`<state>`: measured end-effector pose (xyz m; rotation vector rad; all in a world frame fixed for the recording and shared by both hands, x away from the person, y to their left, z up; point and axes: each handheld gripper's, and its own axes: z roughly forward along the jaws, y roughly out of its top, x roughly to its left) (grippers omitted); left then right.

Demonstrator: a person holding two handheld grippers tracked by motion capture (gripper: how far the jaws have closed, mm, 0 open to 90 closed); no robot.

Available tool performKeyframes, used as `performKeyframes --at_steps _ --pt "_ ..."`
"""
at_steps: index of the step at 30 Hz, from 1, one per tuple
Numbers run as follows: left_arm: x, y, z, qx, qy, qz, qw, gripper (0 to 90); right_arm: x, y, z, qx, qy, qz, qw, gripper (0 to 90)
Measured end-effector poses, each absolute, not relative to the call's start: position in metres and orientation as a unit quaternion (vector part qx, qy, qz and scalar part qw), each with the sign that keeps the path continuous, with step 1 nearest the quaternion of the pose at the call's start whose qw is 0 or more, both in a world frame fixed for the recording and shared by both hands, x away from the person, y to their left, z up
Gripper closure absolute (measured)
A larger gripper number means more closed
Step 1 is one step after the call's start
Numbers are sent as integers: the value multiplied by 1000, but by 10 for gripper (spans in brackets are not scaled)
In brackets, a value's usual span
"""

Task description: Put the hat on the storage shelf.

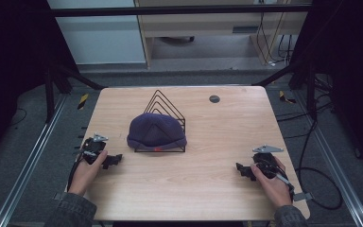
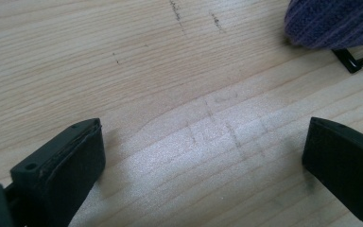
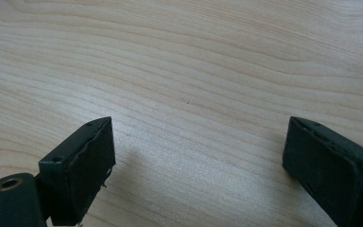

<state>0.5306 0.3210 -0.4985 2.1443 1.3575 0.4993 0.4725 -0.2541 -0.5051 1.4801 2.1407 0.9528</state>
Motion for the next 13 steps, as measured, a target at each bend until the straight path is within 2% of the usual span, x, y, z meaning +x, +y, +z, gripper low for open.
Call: performKeyframes --at_steps 7,13 --pt "531 321 -498 798 504 185 274 0 464 -247 -511 507 765 330 222 76" --pt "531 321 -498 798 504 185 273 0 464 -248 -512 505 763 336 223 72"
